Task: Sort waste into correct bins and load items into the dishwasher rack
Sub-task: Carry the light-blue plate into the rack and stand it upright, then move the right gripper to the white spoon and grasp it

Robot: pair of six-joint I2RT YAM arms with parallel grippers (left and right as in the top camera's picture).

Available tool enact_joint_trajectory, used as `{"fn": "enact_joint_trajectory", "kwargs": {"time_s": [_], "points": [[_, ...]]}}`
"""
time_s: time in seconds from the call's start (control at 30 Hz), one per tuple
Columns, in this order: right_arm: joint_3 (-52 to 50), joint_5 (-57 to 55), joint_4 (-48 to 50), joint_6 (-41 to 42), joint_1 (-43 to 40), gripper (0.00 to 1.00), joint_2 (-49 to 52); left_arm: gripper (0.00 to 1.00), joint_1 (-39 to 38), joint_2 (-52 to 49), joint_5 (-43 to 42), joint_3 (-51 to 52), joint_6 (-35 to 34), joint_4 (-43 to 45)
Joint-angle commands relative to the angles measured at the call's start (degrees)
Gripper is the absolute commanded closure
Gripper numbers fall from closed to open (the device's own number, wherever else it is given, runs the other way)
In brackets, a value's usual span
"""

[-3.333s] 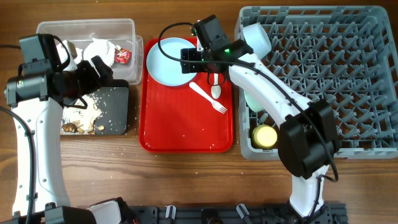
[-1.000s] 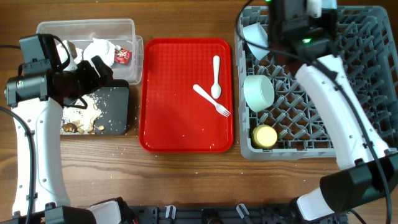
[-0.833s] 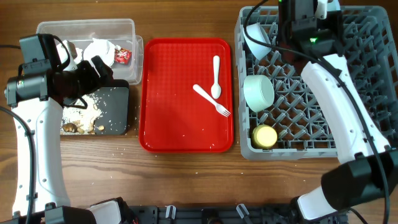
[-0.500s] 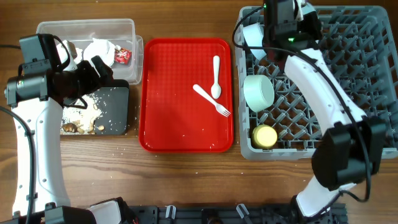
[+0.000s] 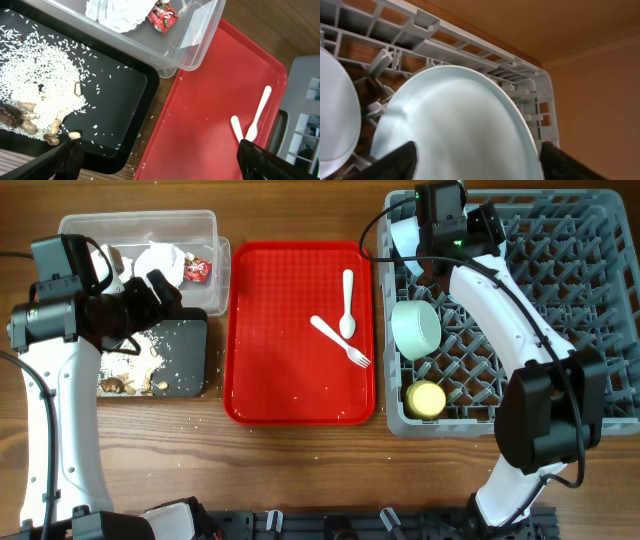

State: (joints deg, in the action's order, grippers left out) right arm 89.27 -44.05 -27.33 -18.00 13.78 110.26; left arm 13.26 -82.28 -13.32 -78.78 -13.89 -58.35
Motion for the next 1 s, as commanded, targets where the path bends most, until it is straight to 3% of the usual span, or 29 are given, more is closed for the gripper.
{"fn": "enact_joint_trajectory", "kwargs": {"time_s": [0.0,0.1,0.2,0.23,0.37,0.47,0.6,0.77,0.97], "points": [[0.8,2.9,0.0,1.9,0.1,0.09,-4.4,0.00,0.2,0.9,0.1,-0.6,0.0,0.0],[3.1,7.1,0.1,1.6,0.1,0.00,-10.3,0.00,0.2,0.9,0.1,-0.6,0.0,0.0],[3.5,13.3,0.6,1.7,0.1,0.00,-14.4,0.00,0.2,0.9,0.1,-0.6,0.0,0.0],[3.5,19.4,0.2,1.7,0.1,0.00,-15.7,0.00,0.2,0.9,0.1,-0.6,0.0,0.0],[3.5,61.9,-5.0,8.9,0.2,0.00,-17.5,0.00,0.2,0.9,0.1,-0.6,0.0,0.0],[3.3,74.8,-5.5,12.8,0.2,0.00,-16.8,0.00,0.2,0.9,0.1,-0.6,0.0,0.0],[3.2,76.5,-5.9,21.2,0.4,0.00,-14.5,0.00,0.2,0.9,0.1,-0.6,-0.1,0.0],[3.2,73.3,-10.4,21.2,4.4,0.06,-10.6,0.00,0.2,0.9,0.2,-0.6,0.0,0.0],[3.2,67.0,-12.6,20.4,12.3,0.03,-6.9,0.00,0.2,0.9,0.1,-0.6,-0.1,0.0]]}}
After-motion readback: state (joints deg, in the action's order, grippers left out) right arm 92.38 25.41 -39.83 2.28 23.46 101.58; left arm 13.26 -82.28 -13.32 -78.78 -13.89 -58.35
